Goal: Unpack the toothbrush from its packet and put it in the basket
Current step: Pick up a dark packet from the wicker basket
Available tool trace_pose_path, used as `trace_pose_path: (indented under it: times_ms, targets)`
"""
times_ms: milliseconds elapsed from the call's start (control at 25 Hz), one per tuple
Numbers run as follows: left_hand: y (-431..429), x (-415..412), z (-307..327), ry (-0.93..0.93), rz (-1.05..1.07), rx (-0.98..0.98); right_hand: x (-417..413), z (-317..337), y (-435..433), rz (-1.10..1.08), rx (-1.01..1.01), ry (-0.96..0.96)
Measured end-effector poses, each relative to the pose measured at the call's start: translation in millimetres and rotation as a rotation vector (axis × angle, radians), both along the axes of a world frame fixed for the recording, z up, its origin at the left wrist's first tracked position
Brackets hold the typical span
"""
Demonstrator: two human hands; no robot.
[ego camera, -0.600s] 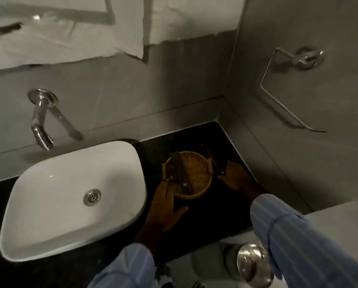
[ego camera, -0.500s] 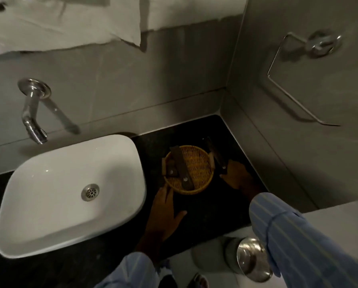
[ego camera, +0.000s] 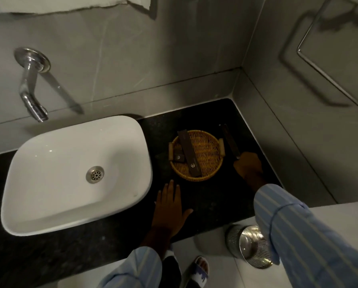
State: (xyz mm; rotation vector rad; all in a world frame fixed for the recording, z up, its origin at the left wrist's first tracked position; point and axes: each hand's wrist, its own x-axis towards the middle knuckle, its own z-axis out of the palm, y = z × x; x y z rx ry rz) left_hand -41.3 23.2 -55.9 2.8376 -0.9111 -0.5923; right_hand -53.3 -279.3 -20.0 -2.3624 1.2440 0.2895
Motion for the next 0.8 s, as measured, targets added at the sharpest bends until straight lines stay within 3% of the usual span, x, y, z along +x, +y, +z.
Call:
trace_pose_path:
  times_ms: [320, 560, 800]
  targets:
    - [-26.3, 41.8, 91.3, -0.146, -0.097, -0.203, -15.7, 85.3, -18.1, -0.002, 0.036, -0.133]
    - [-63.1, 80.4, 202.3, -0.268, -0.065, -0.278, -9.8, 177.0, -6.8, 0.100, -0.100, -0.268]
    - [-98.2, 107.7, 319.3, -0.133, 0.116, -0.669, -12.0, 248.3, 2.2, 0.190, -0.122, -0.398]
